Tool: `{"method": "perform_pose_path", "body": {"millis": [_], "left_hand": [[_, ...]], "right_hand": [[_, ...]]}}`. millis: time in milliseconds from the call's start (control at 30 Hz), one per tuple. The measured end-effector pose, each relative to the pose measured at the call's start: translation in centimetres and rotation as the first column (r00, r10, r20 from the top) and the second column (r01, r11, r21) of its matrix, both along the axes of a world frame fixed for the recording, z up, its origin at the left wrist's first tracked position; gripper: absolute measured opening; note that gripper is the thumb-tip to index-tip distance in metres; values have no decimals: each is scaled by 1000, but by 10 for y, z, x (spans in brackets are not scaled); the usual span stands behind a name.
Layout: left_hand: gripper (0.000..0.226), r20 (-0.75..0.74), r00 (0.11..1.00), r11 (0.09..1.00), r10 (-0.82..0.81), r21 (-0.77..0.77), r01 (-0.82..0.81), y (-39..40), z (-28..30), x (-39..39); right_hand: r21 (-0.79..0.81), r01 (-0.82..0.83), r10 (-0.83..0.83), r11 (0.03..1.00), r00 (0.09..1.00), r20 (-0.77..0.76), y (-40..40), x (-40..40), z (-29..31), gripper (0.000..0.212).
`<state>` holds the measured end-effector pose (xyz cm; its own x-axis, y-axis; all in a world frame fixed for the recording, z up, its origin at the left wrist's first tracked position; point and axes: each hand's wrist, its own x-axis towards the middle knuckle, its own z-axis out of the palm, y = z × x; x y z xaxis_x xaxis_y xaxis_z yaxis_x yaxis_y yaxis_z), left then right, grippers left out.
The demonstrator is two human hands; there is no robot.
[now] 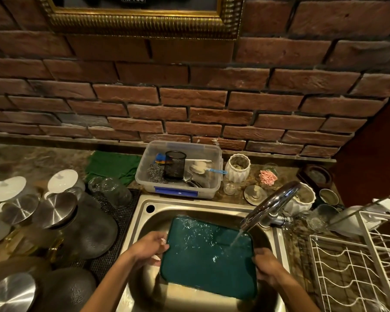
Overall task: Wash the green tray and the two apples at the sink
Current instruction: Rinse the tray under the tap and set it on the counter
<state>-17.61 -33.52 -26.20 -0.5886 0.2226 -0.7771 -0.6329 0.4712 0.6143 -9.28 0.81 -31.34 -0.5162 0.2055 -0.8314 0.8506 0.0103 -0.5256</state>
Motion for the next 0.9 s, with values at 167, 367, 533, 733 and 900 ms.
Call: {"method": "perform_pose_path", "body": {"millis": [167,367,533,733,900], "left_hand": [[21,-59,998,999,19,-46,-22,4,0,-3],[22,127,913,922,388,-34,-387,20,-37,18],[26,123,953,961,278,-38,-275,35,-55,42],[30,155,986,992,56,-122,-37,35,-52,48],[22,169,986,989,-11,-142,35,20,-39,34]], "right_hand": [[-82,158,-163,984,985,-58,-4,-2,-4,29],[28,17,-11,999,982,-190,-2,-13,38,34],[141,-129,161,982,956,-244,10,-20,61,32],[262,-194,239,946,959,-152,24,-17,57,28],[222,-172,189,960,980,-57,16,-1,27,30]]}}
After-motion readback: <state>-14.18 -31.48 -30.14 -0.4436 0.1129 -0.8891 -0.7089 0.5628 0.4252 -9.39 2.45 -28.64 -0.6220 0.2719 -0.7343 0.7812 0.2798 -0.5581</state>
